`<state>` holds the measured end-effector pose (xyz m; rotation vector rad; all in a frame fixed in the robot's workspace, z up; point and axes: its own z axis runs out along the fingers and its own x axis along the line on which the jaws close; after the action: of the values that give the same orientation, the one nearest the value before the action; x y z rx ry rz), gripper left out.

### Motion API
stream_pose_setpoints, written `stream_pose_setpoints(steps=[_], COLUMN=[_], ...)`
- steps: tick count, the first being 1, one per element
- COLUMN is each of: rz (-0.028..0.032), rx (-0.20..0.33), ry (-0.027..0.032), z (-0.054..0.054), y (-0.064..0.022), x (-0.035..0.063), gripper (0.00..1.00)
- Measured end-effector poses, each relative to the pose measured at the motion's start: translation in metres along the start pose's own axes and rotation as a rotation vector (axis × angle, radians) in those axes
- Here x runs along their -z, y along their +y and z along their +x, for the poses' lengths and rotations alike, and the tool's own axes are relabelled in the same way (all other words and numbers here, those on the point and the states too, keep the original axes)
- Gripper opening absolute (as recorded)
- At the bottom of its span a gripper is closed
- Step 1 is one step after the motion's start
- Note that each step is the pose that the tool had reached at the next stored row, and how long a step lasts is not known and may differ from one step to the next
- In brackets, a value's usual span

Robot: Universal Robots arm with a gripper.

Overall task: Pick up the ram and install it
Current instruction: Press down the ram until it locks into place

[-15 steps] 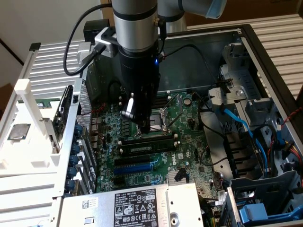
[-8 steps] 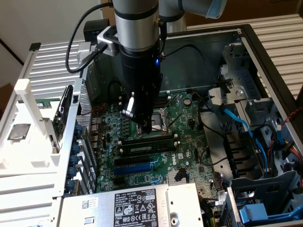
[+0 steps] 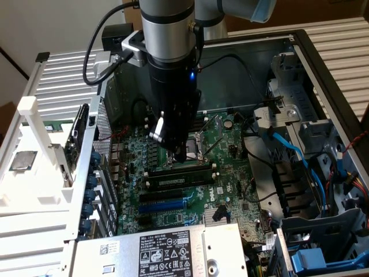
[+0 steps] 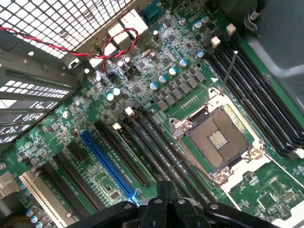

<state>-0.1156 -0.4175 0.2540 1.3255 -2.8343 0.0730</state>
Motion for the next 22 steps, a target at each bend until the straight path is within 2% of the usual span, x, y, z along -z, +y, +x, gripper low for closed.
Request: stream_pose_setpoints(steps=[5,11,13,17,22], rz=[0.0085,0.0224,0.0252,0.0285,0.0278], rx=[-0.035,-0.074,-0.088,-0.122,-0.178], ry=[0.0036,0.0126,0.0152,0.0198,0.0236], z=[-0.0013,-0.0029,-0.0034,-0.0041,-0.0043], y=[-0.0012,-0.0029,-0.0034,-0.0042,-0.0044], x=[0.0000,0.0000,-0.0001,-0.0002,-0.0005], gripper=[0.10,0.10,0.10,0.10,0.10])
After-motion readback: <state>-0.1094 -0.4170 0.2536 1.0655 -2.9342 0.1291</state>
